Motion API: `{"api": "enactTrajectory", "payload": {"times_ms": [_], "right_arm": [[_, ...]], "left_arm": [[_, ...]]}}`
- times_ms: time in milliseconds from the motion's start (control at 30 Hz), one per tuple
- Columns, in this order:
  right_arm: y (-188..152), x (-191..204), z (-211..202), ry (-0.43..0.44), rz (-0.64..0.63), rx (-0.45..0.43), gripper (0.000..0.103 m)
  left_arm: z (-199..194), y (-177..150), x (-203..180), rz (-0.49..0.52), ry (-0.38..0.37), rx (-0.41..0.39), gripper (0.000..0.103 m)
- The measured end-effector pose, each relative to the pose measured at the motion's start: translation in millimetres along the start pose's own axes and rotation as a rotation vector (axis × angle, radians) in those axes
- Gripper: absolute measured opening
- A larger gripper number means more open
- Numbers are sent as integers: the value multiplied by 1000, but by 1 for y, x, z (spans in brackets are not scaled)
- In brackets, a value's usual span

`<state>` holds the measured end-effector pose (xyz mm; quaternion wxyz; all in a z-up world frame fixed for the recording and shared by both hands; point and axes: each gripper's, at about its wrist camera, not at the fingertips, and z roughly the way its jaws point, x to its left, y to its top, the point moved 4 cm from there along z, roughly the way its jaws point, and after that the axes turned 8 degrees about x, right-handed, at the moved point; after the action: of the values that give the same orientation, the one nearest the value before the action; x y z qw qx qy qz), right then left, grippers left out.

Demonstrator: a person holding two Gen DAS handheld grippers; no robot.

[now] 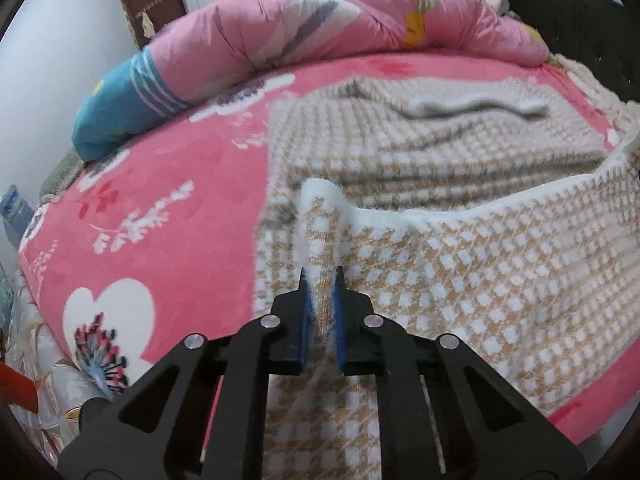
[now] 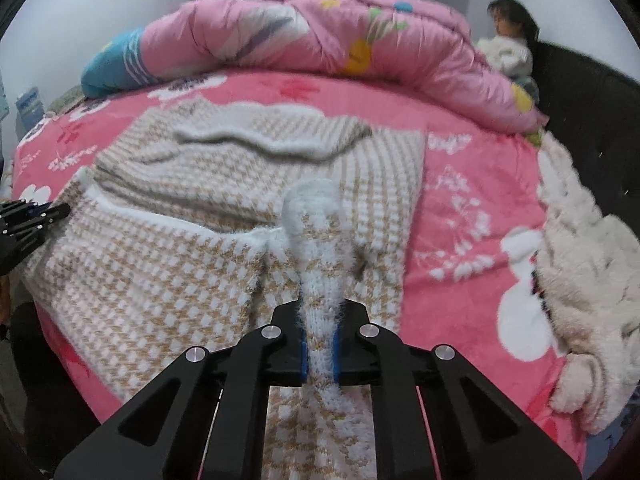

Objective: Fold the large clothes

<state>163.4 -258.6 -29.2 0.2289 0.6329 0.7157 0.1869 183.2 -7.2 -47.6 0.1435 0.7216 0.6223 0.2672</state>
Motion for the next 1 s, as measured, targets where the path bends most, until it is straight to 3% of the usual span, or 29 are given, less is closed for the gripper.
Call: {"api": "enactTrajectory", "payload": {"times_ms": [300, 467, 600, 800, 1000], "right_arm": [[19, -5, -65, 6, -5, -190, 8], [52, -17, -68, -11, -11, -258, 7], [86, -29, -58, -26, -10, -287, 7], [153, -54, -13, -32, 16, -263, 7], [207, -70, 43, -65, 36, -208, 7]], "left_arm": [[-76, 27, 15, -42, 18, -191, 7], [-90, 65, 21, -48, 9, -249, 7], [-78, 103, 24, -51, 10, -267, 7], [-31, 172, 26, 5, 54, -259, 7], [37, 231, 23, 44, 70, -198, 7]]}}
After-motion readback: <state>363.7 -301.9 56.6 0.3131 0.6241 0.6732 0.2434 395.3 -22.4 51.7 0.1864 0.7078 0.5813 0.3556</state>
